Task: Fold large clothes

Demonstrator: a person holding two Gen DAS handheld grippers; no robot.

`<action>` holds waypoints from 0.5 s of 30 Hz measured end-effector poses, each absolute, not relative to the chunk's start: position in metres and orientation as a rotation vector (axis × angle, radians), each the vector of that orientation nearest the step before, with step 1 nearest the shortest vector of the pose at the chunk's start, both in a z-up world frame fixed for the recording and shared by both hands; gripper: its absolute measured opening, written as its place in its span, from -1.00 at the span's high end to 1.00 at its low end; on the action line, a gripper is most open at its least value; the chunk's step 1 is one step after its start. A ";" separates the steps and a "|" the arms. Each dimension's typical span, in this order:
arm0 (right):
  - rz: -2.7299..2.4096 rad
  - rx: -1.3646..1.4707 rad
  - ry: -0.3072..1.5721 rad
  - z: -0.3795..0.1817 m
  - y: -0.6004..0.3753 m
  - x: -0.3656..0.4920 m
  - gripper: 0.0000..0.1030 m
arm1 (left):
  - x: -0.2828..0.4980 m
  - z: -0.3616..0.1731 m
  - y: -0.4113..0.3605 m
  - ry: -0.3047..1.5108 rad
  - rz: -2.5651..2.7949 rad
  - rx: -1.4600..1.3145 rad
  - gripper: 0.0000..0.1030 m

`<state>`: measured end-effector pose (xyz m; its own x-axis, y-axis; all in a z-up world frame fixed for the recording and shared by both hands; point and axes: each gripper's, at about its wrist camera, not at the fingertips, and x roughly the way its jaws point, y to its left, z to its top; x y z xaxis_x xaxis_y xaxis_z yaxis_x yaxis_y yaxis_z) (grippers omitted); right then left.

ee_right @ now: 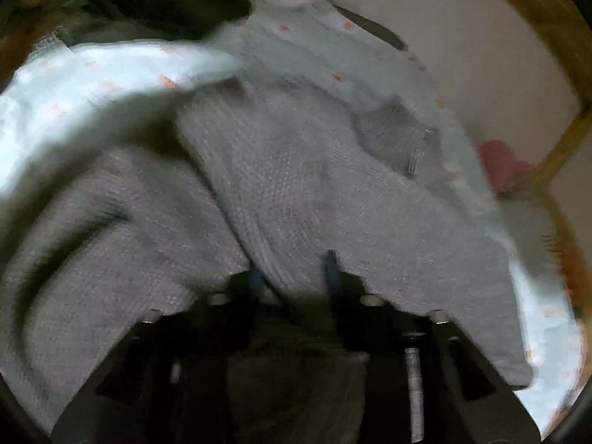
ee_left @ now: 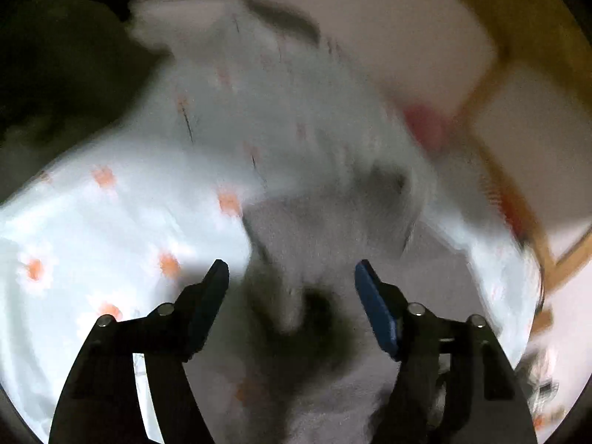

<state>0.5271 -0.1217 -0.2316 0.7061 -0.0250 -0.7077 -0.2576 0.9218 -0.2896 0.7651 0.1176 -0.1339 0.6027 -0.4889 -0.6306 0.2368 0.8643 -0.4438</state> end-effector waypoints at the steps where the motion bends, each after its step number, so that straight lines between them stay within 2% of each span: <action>1: 0.205 -0.327 0.762 -0.222 -0.123 0.520 -0.68 | 0.763 -0.121 0.119 0.791 -0.447 -0.365 -0.60; 2: 0.269 -0.285 0.731 -0.213 -0.123 0.513 -0.94 | 0.763 -0.109 0.117 0.771 -0.473 -0.393 -0.70; 3: 0.347 -0.233 0.693 -0.202 -0.125 0.502 -0.94 | 0.764 -0.098 0.106 0.771 -0.531 -0.406 -0.76; 7: 0.471 0.006 0.635 -0.165 -0.158 0.487 -0.94 | 0.773 -0.094 0.039 0.815 -0.652 -0.272 -0.76; 11: 0.205 0.185 0.575 -0.150 -0.259 0.494 -0.94 | 0.784 -0.146 -0.013 0.913 -0.593 -0.227 -0.76; 15: -0.095 0.216 0.721 -0.173 -0.332 0.536 -0.94 | 0.793 -0.226 -0.038 1.013 -0.396 -0.069 -0.76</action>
<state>0.5358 -0.3320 -0.1726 0.7481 -0.0117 -0.6635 0.1599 0.9736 0.1631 0.7930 -0.0384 -0.2259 0.4650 -0.3539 -0.8115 0.2905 0.9269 -0.2377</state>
